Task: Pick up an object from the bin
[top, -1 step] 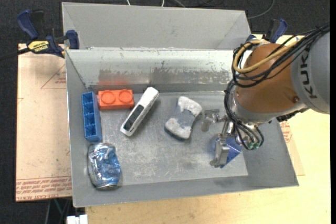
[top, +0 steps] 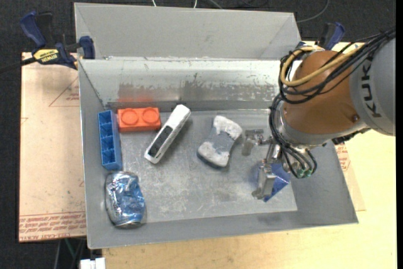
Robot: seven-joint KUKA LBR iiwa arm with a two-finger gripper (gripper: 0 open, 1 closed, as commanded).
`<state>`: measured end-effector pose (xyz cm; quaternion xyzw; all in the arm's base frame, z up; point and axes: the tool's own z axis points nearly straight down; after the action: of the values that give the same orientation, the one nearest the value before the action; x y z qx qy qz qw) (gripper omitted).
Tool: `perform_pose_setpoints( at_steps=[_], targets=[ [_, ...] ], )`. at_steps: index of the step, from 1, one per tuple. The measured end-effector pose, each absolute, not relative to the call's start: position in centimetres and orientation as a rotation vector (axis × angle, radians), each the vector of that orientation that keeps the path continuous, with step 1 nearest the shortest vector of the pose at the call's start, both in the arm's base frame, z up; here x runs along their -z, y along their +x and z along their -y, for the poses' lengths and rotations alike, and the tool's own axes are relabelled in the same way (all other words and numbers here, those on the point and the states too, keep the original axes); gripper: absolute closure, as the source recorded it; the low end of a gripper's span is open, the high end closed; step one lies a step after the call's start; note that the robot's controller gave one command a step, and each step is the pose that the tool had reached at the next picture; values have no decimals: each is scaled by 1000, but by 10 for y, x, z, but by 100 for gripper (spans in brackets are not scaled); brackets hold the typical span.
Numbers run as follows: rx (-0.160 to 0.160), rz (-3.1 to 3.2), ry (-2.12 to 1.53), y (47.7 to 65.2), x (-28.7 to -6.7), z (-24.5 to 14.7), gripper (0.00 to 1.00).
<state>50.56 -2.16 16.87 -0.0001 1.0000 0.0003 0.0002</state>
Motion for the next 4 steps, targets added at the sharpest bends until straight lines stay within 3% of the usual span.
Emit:
perform_pose_setpoints(
  at_steps=[1, 2, 3, 4],
  targets=[
    [-2, -3128, -319, 510, -67, 125, 0],
    [-1, -3025, -800, 502, -111, 125, 0],
    [-8, -3127, -330, 508, -72, 122, 0],
    [-35, -2828, -1343, 508, -70, 135, 0]
  ],
)
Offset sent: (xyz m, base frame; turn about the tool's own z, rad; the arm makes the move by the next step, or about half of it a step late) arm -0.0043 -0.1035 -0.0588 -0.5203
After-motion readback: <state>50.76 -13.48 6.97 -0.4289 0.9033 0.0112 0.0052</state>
